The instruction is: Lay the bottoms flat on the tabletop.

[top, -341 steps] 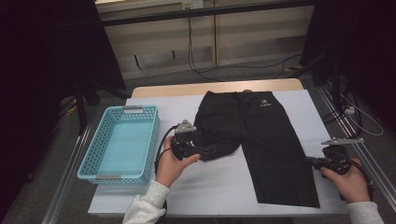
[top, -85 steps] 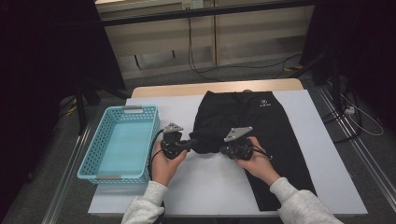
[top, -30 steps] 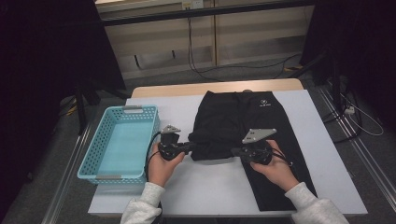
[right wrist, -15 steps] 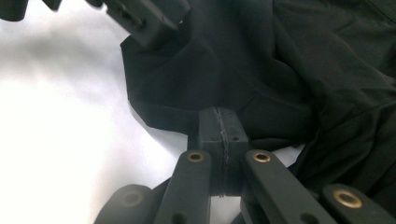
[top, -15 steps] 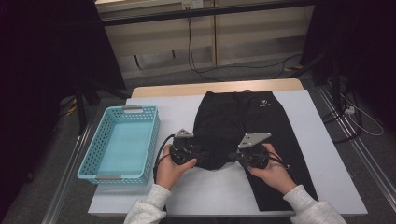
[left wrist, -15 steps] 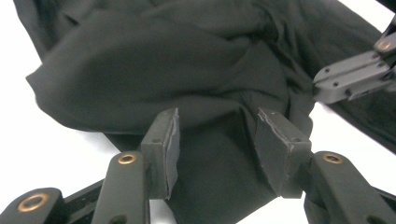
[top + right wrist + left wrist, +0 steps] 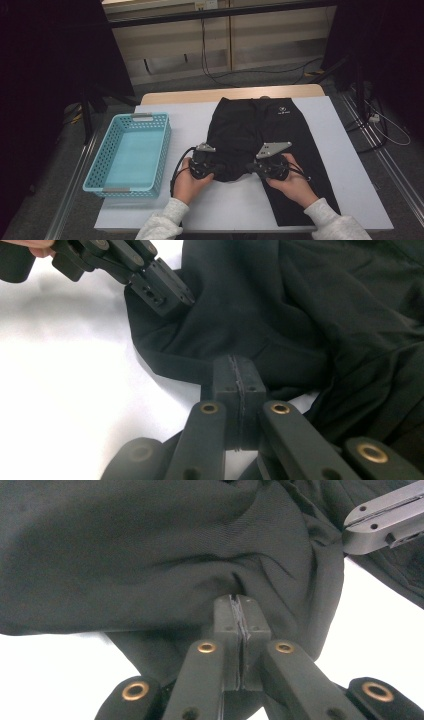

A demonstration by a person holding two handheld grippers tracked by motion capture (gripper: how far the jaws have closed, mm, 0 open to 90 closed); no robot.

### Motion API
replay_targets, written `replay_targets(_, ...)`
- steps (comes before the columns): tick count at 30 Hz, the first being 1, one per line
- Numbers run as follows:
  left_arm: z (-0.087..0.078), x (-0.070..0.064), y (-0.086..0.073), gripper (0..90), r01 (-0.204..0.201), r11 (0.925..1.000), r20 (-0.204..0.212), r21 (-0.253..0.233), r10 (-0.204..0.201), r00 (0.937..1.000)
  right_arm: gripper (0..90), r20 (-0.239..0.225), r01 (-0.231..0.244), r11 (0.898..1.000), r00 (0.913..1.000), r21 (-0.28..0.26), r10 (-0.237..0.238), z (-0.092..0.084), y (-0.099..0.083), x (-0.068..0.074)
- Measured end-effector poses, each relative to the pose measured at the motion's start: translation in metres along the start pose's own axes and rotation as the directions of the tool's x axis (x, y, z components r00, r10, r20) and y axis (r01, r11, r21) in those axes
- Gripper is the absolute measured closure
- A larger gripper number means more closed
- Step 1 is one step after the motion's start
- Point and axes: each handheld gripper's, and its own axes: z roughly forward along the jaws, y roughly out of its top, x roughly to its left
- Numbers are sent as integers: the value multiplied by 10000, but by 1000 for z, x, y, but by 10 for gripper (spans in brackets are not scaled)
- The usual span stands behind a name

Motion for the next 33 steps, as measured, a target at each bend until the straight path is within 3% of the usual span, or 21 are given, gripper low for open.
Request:
replay_targets(4, -13, 1, 6, 898, 188, 9974, -7, -689, -189, 9998, 900, -50, -14, 9998, 10000, -204, 13, -4, 3, 0)
replay_targets(8, -32, 8, 10, 900, 438, 9899, -139, -1350, -461, 9988, 900, -23, -91, 9972, 10000, -743, 89, -11, 8, -1)
replay_targets(12, -37, 17, 8, 900, 650, 9813, -325, -1811, -721, 9969, 900, -32, -274, 9922, 9996, -1214, 272, -14, 15, -1)
replay_targets(20, -23, 26, 2, 897, 708, 9863, -621, -1488, -808, 9948, 900, 201, -217, 9974, 9995, -688, 231, 9, 15, 1)
replay_targets(22, -23, 28, 0, 895, 817, 9853, -676, -1502, -927, 9934, 858, 198, -245, 9989, 9995, -389, 253, 14, 12, 2)
replay_targets(33, -27, 27, -1, 879, 646, 9873, -554, -1454, -733, 9958, 728, 233, 264, 9994, 9994, 235, -270, 9, 4, 9)
